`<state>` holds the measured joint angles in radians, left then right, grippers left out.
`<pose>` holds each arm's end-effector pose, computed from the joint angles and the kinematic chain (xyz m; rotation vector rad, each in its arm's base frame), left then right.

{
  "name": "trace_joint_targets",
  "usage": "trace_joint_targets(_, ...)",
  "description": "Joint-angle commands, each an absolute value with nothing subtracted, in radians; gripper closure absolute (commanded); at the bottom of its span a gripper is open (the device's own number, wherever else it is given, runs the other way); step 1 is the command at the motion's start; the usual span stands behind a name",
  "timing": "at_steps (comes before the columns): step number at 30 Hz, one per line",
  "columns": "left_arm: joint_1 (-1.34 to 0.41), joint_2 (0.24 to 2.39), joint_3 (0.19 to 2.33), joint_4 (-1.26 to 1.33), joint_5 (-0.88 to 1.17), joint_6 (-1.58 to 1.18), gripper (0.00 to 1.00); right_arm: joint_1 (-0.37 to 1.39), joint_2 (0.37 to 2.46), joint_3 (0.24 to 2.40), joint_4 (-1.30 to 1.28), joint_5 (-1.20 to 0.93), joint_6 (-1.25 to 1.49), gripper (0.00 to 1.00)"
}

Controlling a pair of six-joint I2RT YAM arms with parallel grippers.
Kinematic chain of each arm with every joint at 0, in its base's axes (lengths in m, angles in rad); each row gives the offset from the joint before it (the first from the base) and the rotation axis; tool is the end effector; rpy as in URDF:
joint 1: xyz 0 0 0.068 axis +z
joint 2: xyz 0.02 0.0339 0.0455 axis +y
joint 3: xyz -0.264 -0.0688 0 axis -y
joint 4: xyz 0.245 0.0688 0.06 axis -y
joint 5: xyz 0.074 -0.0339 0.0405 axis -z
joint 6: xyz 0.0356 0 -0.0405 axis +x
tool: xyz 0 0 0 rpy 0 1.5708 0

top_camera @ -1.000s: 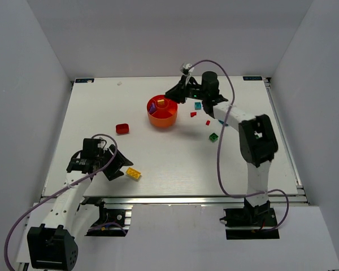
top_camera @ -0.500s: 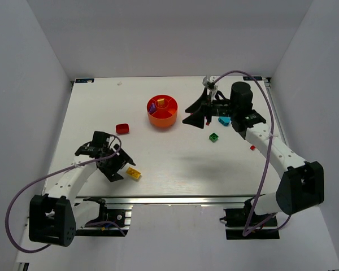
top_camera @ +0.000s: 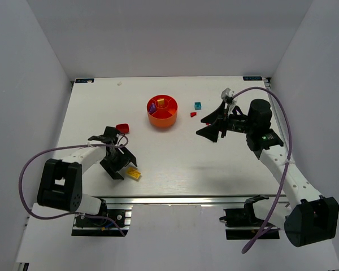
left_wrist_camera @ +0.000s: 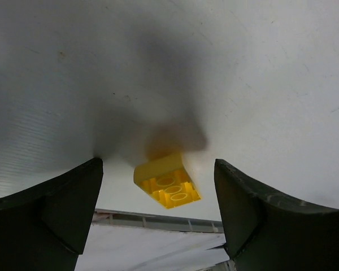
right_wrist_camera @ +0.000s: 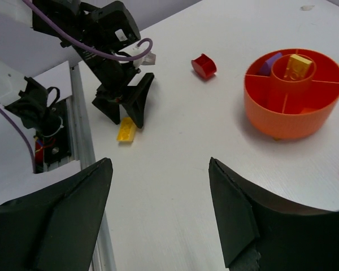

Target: Sort the legos into containers by color

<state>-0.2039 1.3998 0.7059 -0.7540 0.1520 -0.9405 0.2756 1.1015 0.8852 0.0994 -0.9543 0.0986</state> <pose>0.2096 -0.0489 0.1547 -1.1047 2.9030 -0.3023 0.2295 0.0951 0.3439 -0.8710 1.5229 1.0734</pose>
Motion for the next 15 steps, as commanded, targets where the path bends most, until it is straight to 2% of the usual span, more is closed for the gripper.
trace_joint_targets(1,-0.225,1.426,0.758,-0.73,0.117,-0.943,0.11,0.232,1.094,0.864,0.179,-0.954,0.107,0.26)
trace_joint_targets(11,-0.29,1.489,0.795,-0.722,0.118,-0.969,0.26,0.146,1.077,0.819,0.242,-0.986,0.152,0.27)
trace_joint_targets(14,-0.299,1.493,0.792,-0.724,0.117,-0.968,0.36,0.124,1.068,0.798,0.279,-1.0,0.176,0.28)
trace_joint_targets(15,-0.299,1.496,0.792,-0.723,0.115,-0.968,0.45,0.12,1.066,0.793,0.287,-1.006,0.182,0.28)
